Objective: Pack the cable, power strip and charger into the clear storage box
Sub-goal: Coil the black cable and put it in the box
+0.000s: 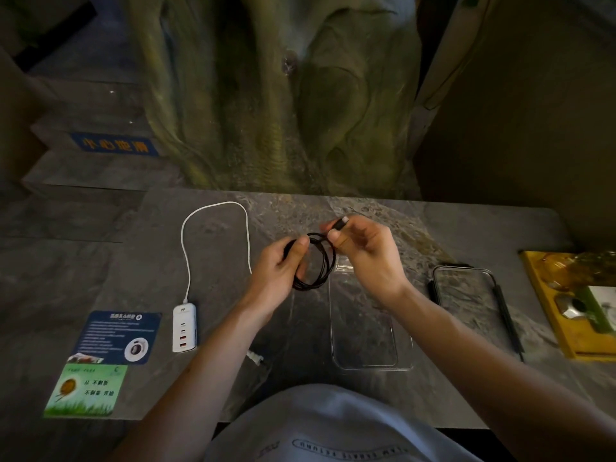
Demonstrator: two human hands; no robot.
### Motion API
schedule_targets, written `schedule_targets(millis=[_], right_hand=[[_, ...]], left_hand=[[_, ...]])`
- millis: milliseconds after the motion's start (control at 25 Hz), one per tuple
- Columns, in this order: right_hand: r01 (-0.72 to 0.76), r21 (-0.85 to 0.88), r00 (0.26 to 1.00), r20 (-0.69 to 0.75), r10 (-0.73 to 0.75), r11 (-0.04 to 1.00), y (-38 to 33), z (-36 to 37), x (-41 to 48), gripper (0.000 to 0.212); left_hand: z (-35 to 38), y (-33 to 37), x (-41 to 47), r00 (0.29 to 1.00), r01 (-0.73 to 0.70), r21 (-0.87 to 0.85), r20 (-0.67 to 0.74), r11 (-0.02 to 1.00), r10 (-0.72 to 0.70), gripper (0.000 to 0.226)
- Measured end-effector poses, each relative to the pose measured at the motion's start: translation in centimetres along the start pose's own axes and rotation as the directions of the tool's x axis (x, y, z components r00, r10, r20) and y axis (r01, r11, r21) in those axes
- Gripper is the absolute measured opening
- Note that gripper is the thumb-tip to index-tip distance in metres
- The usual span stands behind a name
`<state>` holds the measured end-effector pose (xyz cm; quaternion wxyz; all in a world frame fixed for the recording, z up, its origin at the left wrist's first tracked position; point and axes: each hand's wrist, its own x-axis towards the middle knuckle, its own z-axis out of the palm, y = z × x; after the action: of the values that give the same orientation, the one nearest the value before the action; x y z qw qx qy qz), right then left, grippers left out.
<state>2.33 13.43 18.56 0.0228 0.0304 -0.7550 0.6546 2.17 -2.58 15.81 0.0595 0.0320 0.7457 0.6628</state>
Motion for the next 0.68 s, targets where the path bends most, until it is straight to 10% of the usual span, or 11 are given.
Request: schedule_targets(millis=[680], right_hand=[[-0.313,0.298,0.941,-0.03,0.337,0.902,-0.1,-0.2,1.4,0.016]], left_hand=[[0.9,-1.1,0.3,0.989,-0.016,0.025,0.148,1.0,0.012,0.029]])
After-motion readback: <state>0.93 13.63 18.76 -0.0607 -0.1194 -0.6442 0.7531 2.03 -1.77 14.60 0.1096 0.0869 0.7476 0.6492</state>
